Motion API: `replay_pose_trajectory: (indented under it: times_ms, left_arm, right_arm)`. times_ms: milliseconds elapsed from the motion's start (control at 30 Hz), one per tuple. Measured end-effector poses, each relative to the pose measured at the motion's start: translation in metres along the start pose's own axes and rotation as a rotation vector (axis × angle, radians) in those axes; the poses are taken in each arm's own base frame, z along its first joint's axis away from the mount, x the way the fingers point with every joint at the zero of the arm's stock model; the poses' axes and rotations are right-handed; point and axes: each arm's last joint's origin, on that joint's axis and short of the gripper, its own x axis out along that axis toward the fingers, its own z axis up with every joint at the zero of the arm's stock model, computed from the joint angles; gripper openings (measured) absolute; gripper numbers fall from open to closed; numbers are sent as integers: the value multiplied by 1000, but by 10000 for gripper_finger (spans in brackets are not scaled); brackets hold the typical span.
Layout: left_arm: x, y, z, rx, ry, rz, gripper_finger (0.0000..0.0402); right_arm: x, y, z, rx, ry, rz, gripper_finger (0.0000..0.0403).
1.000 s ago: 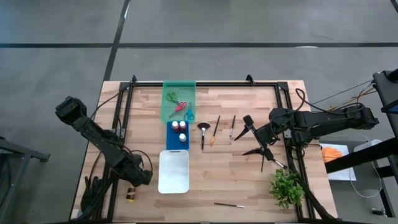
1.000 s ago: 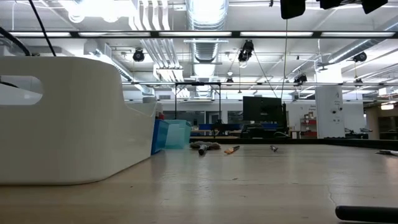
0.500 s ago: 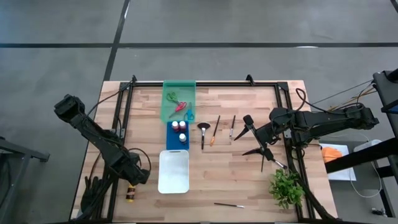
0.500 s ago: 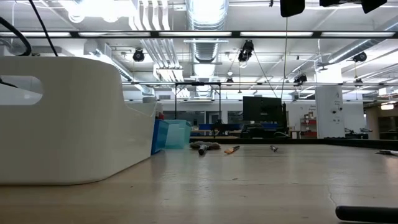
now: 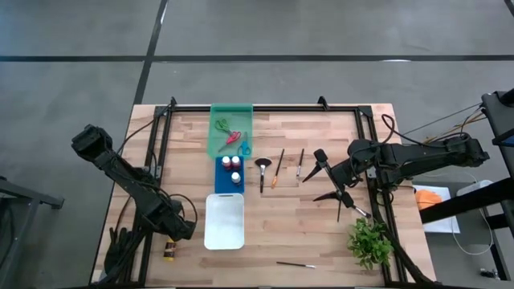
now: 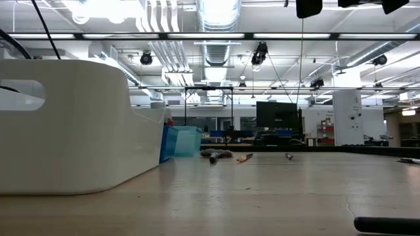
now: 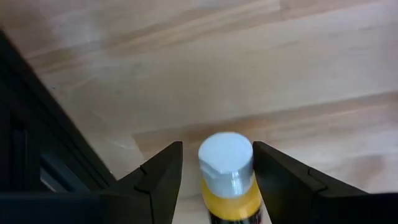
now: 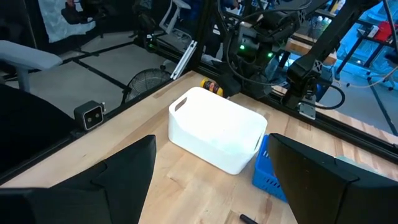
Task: Pick & Place Paint Supplies
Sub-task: Put the yellow paint bottle into the blue bin
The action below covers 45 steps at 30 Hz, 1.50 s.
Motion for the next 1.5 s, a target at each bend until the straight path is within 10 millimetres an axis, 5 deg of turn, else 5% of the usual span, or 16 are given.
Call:
replay_pose_trajectory:
  times_ms: [267,667,1167,1500]
  left_arm:
    - [1,1,1,-1,-7,4,118]
    - [-2,-1,4,44,-123,-85,114]
    - [-54,7,6,54,-634,-94,114]
    - [-61,3,17,173,-1082,-230,114]
  right_arm:
    - [0,0,0,0,-1,-1,307]
    - [0,0,0,4,-1,-1,307]
    - [0,0,0,3,-2,-3,307]
    - [0,0,0,12,1,-2,307]
